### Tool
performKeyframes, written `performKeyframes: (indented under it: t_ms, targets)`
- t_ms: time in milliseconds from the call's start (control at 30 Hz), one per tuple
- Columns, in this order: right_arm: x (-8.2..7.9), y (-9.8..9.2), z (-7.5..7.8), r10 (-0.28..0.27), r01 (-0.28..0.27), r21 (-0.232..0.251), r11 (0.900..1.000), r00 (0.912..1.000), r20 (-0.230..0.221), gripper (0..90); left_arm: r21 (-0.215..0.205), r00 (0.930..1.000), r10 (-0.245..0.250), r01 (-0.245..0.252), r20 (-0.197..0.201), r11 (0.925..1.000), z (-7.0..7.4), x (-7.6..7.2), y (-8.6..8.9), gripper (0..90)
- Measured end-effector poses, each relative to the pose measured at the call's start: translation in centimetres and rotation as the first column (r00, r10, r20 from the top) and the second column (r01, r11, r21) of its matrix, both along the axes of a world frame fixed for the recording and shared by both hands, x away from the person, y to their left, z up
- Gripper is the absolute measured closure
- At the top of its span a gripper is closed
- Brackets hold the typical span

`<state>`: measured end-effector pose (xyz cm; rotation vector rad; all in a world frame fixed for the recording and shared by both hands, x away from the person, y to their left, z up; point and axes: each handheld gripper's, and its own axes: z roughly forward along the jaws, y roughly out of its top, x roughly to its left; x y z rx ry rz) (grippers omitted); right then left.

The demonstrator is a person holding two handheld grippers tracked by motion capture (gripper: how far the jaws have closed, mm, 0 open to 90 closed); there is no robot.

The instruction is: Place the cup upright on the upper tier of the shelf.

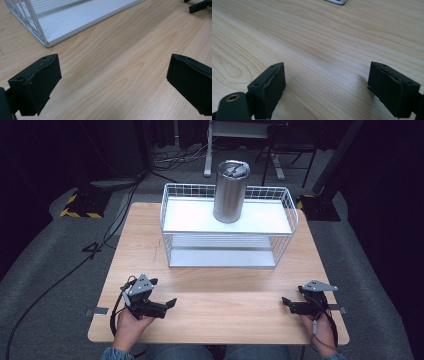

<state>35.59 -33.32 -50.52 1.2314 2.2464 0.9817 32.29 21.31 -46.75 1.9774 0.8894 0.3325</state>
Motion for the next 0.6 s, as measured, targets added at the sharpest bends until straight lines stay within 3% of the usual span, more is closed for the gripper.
performKeyframes:
  t_ms: [333, 600]
  targets:
    - [0.0, 0.0, 0.0, 0.000, 0.000, 0.000, 1.000, 1.0000, 0.000, 15.1, 0.071, 0.9983, 0.017, -0.013, -0.056, 0.9974, -1.5, 0.3, -0.3, 0.2]
    - [0.0, 0.0, 0.0, 0.000, 0.000, 0.000, 1.000, 1.0000, 0.000, 15.1, 0.119, 0.9926, 0.039, -0.025, -0.115, 0.9926, -2.5, 0.7, -0.4, 0.2]
